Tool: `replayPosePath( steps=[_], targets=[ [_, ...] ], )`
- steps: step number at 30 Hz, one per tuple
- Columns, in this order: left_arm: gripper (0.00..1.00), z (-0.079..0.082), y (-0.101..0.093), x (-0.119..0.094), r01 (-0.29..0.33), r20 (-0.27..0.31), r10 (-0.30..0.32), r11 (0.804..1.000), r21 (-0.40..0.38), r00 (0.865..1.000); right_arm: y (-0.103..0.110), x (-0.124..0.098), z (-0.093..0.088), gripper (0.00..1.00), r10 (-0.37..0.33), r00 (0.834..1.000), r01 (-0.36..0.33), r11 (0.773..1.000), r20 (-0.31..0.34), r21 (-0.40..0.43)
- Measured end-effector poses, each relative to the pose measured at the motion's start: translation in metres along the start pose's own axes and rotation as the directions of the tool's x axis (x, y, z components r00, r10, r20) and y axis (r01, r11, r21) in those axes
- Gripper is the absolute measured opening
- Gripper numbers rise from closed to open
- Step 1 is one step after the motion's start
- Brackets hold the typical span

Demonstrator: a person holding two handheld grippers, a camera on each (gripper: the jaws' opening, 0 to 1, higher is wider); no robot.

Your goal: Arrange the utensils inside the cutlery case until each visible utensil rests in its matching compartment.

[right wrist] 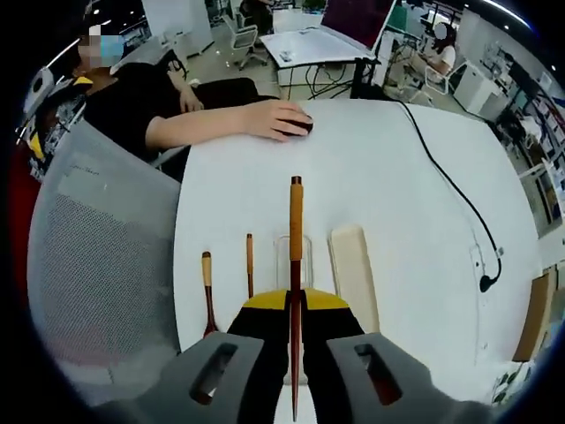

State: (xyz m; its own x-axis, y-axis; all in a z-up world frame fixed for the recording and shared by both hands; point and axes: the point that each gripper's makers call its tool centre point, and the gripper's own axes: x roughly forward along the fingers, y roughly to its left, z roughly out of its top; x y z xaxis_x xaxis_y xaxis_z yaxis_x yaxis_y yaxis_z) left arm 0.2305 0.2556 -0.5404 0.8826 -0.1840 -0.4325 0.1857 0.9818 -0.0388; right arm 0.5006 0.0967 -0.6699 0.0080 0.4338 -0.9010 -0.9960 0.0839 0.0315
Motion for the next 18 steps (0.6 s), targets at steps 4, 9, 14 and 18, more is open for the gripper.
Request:
replayPosePath(
  steps=[4,9,14,18],
  targets=[
    [0.75,0.0,0.0,0.002,0.001,-0.007,-0.001,1.0,0.0,1.0,-0.008,-0.006,0.004,0.01,0.011,1.0,-0.012,1.0,-0.018,-0.028],
    [0.75,0.005,0.002,0.006,-0.002,-0.002,0.002,1.0,0.007,1.0,-0.024,-0.017,0.013,0.01,-0.001,0.999,-0.003,0.996,-0.043,-0.091],
    [0.75,0.007,0.004,0.006,-0.01,0.004,0.01,1.0,0.002,1.0,-0.034,-0.019,0.016,0.01,-0.006,0.999,0.003,0.996,-0.04,-0.086],
    [0.75,0.005,0.004,0.008,-0.01,-0.002,0.01,1.0,-0.011,1.0,-0.039,-0.013,0.013,0.01,-0.002,0.998,-0.005,0.994,-0.064,-0.105]
  ],
)
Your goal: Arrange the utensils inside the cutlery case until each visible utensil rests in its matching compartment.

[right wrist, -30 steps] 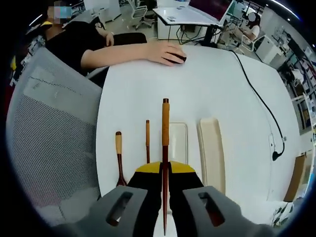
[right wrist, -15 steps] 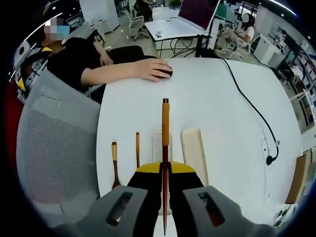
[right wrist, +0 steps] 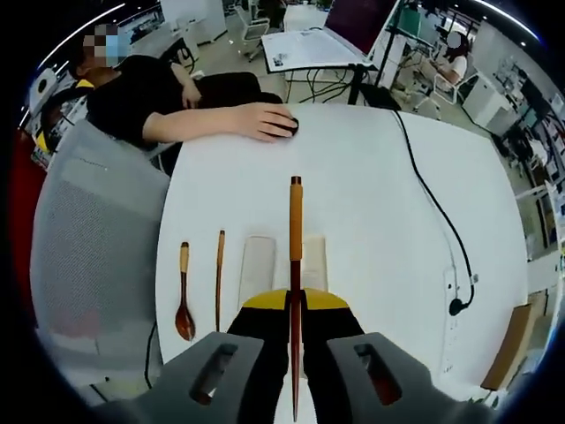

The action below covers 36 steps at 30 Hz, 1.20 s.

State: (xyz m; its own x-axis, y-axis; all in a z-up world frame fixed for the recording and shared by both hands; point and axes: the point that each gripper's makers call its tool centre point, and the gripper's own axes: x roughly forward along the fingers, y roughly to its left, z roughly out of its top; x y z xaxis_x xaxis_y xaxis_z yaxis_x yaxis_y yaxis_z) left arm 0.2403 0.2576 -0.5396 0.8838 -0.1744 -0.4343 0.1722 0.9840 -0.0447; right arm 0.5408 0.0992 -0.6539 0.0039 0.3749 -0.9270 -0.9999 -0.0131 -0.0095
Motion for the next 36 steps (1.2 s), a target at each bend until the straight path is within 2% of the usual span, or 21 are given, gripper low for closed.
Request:
replayPosePath(
  steps=[3,11,16,25,30,36],
  targets=[
    [0.75,-0.001,0.001,0.001,-0.004,-0.003,0.004,1.0,-0.006,1.0,-0.003,0.004,-0.002,0.01,0.007,1.0,-0.007,1.0,-0.013,-0.017],
    [0.75,-0.002,0.003,-0.001,-0.019,-0.019,0.019,1.0,0.002,1.0,-0.008,0.013,-0.003,0.01,0.014,1.0,-0.014,1.0,-0.005,0.002],
    [0.75,-0.003,0.002,-0.001,-0.023,-0.025,0.023,1.0,0.001,0.999,-0.007,0.018,-0.011,0.01,0.01,1.0,-0.011,1.0,-0.029,-0.02],
    [0.74,-0.003,0.0,0.003,-0.023,-0.025,0.024,1.0,0.009,0.999,-0.017,0.031,-0.022,0.01,0.006,1.0,-0.006,1.0,-0.016,-0.027],
    [0.74,-0.002,-0.001,0.007,-0.016,-0.02,0.016,1.0,0.003,1.0,-0.025,0.033,-0.028,0.01,-0.012,1.0,0.012,1.0,-0.012,0.004],
    [0.75,0.001,-0.003,0.006,-0.005,-0.004,0.005,1.0,-0.012,1.0,-0.034,0.036,-0.034,0.01,-0.054,0.999,0.054,0.999,-0.002,0.003]
  ],
)
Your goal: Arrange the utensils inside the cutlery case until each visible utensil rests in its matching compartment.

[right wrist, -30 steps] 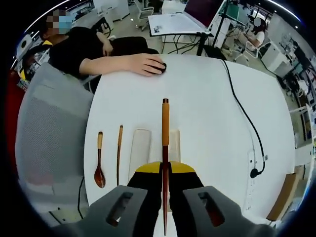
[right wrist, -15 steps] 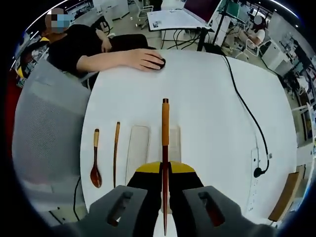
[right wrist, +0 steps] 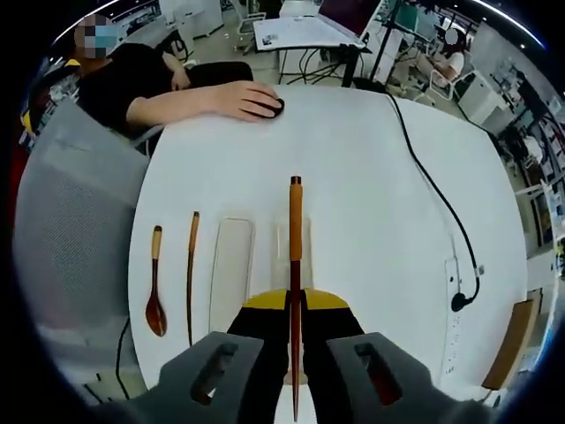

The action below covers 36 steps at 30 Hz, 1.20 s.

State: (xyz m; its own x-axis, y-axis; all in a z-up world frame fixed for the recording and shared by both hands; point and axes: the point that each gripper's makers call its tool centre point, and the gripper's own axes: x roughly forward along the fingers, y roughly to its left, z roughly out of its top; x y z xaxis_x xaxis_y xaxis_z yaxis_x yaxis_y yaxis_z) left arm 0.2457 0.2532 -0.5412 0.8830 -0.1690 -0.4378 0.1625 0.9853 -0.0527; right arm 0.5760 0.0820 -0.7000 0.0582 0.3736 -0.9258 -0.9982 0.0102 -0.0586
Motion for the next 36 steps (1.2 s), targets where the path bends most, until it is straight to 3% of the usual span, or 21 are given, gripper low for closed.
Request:
replayPosePath(
  steps=[15,25,36],
  targets=[
    [0.75,-0.005,-0.001,-0.005,-0.017,-0.01,0.017,1.0,-0.007,1.0,0.0,0.02,-0.002,0.01,-0.052,0.999,0.052,0.998,0.017,-0.036],
    [0.75,-0.007,-0.004,-0.007,-0.022,-0.018,0.022,1.0,-0.005,1.0,0.02,0.034,-0.01,0.01,-0.021,1.0,0.021,0.999,-0.006,-0.028],
    [0.75,-0.004,-0.009,-0.003,-0.014,-0.026,0.015,1.0,0.012,1.0,0.02,0.049,-0.012,0.01,-0.028,0.999,0.028,0.999,0.025,0.021]
  ],
)
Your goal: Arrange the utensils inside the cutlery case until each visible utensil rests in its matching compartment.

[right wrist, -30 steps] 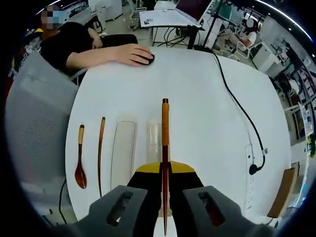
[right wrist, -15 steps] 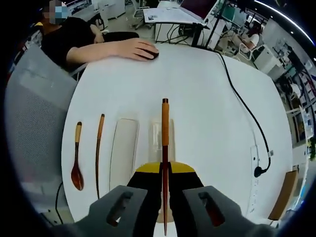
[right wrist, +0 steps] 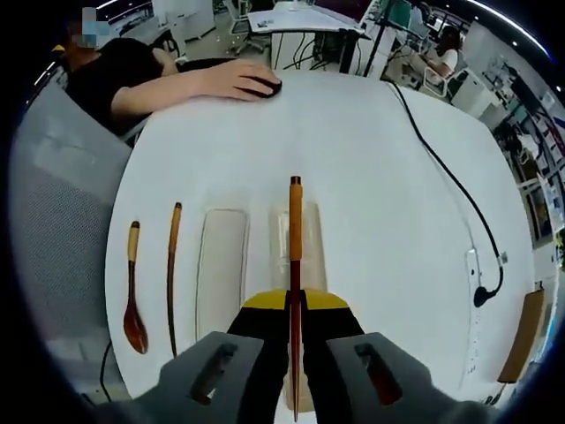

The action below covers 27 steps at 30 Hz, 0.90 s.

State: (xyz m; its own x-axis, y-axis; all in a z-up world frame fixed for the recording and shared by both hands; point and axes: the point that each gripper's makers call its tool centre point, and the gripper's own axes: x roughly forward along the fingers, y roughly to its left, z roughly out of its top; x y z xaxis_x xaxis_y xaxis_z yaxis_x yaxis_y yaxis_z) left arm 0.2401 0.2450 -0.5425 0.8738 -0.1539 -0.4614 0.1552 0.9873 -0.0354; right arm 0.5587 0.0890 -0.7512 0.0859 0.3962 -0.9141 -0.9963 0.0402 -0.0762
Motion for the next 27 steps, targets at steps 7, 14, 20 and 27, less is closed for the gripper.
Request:
replayPosePath(
  steps=[7,14,20,27],
  targets=[
    [0.75,0.001,-0.004,0.002,0.01,-0.001,-0.01,1.0,0.001,1.0,-0.001,0.006,-0.006,0.01,0.001,1.0,-0.001,1.0,-0.004,-0.012],
    [0.74,-0.002,-0.001,0.0,0.002,-0.016,-0.001,1.0,0.011,1.0,-0.008,0.022,-0.012,0.01,0.005,0.999,-0.006,0.999,-0.036,-0.035],
    [0.74,-0.004,0.004,-0.005,-0.016,-0.014,0.016,1.0,-0.011,1.0,-0.014,0.029,-0.012,0.01,-0.008,0.999,0.006,0.999,-0.039,-0.052],
    [0.74,-0.008,0.004,-0.002,-0.017,-0.034,0.018,1.0,0.002,0.999,-0.021,0.039,-0.012,0.01,-0.018,0.999,0.017,1.0,-0.041,-0.021]
  ],
)
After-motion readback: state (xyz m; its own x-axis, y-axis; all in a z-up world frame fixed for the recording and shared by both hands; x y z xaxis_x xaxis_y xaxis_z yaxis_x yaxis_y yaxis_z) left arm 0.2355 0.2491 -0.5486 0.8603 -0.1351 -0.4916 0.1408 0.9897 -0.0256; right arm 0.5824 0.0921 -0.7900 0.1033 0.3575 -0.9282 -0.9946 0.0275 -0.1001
